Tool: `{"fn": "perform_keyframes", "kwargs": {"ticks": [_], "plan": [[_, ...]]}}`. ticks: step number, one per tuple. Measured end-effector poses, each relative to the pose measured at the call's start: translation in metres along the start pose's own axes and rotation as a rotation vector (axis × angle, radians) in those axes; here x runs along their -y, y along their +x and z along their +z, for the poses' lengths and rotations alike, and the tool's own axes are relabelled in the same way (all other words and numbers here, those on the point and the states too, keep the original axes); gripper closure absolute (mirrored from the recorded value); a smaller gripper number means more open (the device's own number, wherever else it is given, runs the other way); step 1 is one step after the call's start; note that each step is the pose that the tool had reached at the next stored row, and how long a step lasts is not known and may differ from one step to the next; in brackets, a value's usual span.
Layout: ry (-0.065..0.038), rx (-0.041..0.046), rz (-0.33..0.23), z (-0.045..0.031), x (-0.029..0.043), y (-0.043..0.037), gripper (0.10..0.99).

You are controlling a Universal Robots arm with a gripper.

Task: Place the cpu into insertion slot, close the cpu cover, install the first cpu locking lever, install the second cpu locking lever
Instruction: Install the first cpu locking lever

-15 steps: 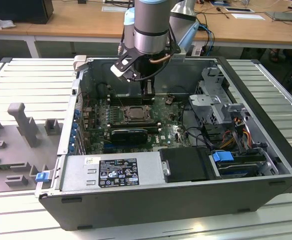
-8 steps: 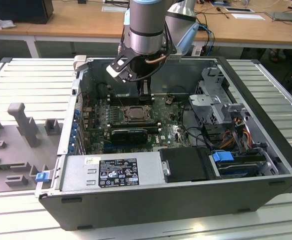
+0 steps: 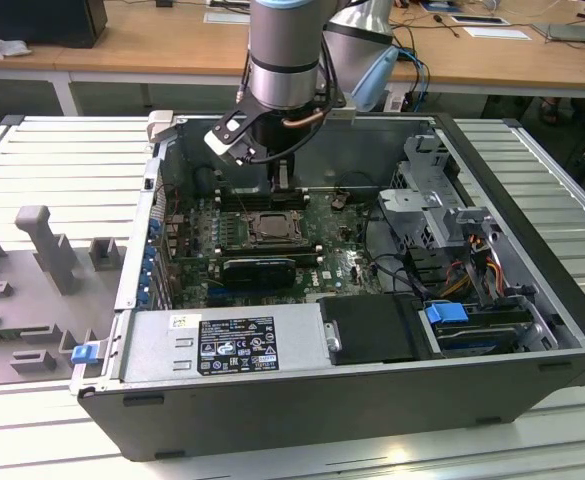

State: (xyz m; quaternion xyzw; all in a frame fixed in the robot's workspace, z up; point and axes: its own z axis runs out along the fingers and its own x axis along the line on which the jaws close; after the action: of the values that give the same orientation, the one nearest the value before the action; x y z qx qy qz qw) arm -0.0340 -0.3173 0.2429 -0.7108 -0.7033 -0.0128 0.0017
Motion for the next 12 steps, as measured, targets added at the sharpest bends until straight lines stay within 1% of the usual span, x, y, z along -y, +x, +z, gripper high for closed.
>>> {"fn": "perform_keyframes", "kwargs": {"ticks": [3,10,12], "plan": [[0.000,0.0000,0.000,-0.0003,0.0010,0.0000,0.980],[0.000,0.0000,0.000,-0.0174,0.0008,0.0003,0.980],[0.000,0.0001,0.000,-0.0240,0.0007,0.0005,0.980]]}}
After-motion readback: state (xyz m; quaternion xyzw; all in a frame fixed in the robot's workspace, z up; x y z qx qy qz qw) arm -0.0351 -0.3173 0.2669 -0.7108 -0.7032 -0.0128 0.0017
